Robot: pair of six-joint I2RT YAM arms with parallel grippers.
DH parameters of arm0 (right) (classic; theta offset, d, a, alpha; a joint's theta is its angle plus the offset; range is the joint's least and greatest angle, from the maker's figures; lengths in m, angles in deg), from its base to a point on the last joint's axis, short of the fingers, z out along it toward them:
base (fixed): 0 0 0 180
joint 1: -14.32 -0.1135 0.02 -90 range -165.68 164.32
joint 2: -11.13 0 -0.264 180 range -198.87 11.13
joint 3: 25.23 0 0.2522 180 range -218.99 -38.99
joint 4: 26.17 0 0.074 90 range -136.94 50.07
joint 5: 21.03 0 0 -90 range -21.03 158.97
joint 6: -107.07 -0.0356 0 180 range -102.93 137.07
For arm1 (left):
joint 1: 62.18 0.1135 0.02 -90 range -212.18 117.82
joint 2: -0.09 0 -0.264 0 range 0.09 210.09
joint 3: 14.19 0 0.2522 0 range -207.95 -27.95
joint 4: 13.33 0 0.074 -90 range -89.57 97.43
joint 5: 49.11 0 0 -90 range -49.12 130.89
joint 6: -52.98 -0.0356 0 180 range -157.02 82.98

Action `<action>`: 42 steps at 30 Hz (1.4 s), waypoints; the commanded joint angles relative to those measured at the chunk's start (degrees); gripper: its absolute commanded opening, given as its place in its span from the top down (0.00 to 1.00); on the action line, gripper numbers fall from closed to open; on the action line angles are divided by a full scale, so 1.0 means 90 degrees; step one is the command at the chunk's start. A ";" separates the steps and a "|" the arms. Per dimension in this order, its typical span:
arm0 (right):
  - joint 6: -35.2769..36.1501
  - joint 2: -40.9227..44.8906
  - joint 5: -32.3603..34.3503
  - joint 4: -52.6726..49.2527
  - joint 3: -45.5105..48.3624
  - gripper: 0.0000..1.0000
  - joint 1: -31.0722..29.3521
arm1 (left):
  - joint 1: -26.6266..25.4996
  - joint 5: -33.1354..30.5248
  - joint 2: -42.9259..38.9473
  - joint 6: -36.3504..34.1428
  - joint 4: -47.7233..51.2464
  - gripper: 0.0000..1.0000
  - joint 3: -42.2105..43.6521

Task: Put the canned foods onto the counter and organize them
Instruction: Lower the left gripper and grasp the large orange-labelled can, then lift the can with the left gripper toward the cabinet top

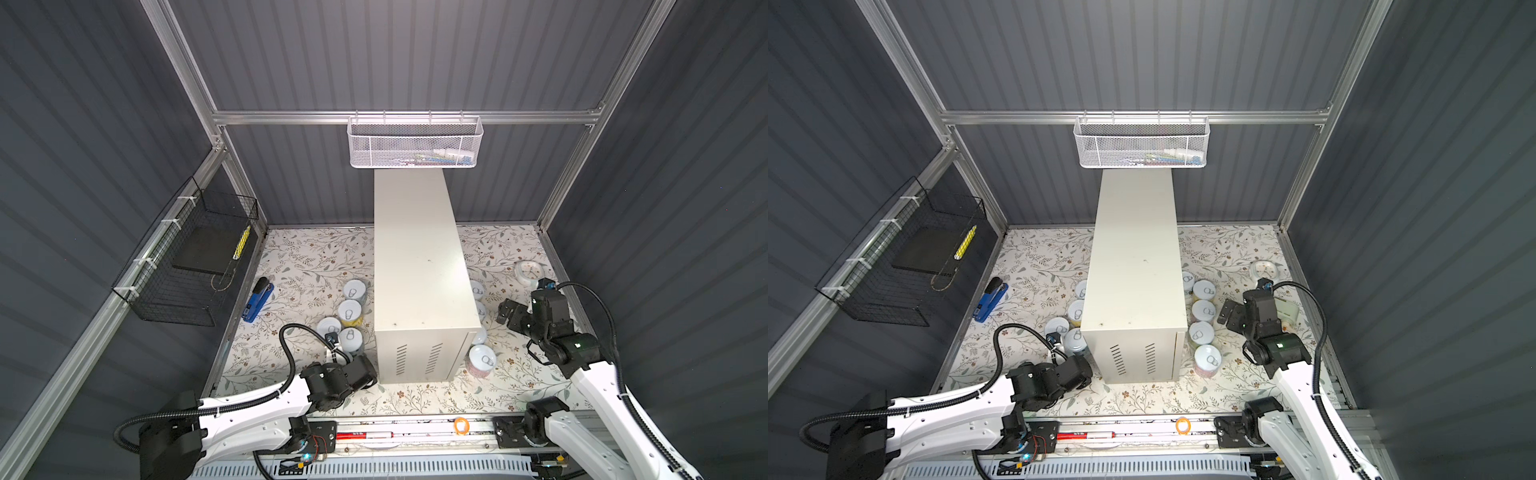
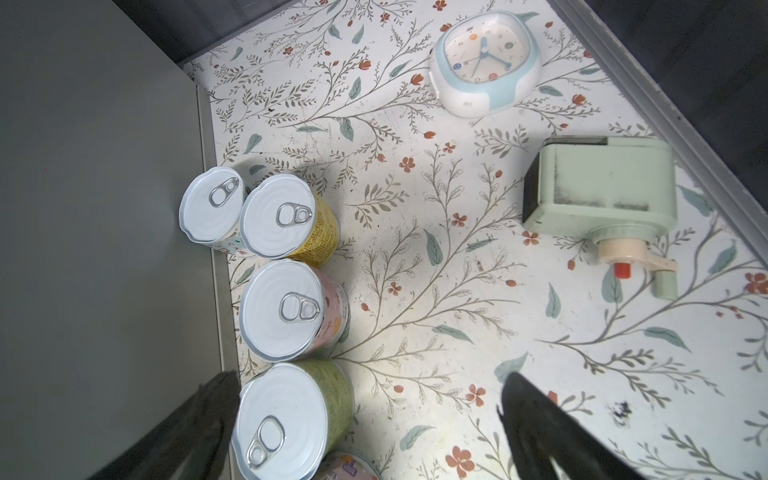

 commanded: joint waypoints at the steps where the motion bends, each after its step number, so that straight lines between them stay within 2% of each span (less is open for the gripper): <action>1: -0.0023 0.0002 -0.0061 0.0058 0.0065 0.01 -0.0014 | -0.0002 -0.0355 -0.0060 -0.0120 0.0893 1.00 -0.0792; 9: -0.0054 -0.0036 -0.0074 0.0016 -0.0007 0.01 -0.0013 | 0.0008 -0.0730 -0.0557 -0.0712 0.2766 1.00 -0.2884; 14: -0.0062 -0.0015 -0.0090 0.0038 -0.0003 0.01 -0.0013 | 0.0003 -0.1423 -0.0341 -0.0789 0.4554 1.00 -0.4411; 20: -0.0143 -0.0030 -0.0273 0.0189 0.0049 0.01 -0.0010 | 0.0008 -0.1706 -0.0259 -0.1271 0.5149 1.00 -0.5614; 24: -0.0192 0.0014 -0.0308 0.0278 0.0061 0.01 -0.0013 | 0.0000 -0.1906 -0.0231 -0.1837 0.4911 1.00 -0.6441; 27: -0.0175 -0.0025 -0.0305 0.0232 -0.0061 0.01 -0.0003 | 0.0007 -0.2132 0.0061 -0.2404 0.4734 1.00 -0.7241; 30: -0.0129 -0.0059 -0.0344 0.0239 -0.0187 0.01 0.0006 | 0.0007 -0.2488 0.0594 -0.3290 0.4639 1.00 -0.8262; 35: -0.0021 -0.0247 -0.0535 0.0066 -0.0658 0.01 0.0031 | 0.0007 -0.2521 0.1752 -0.5188 0.4397 1.00 -1.0894; 40: -0.0037 -0.0431 -0.0777 -0.0004 -0.1153 0.01 0.0032 | 0.0008 -0.2324 0.3123 -0.6633 0.4300 1.00 -1.3595; 42: -0.0031 -0.0509 -0.0818 -0.0045 -0.1363 0.01 0.0027 | 0.0005 -0.2326 0.3521 -0.7152 0.4002 1.00 -1.4267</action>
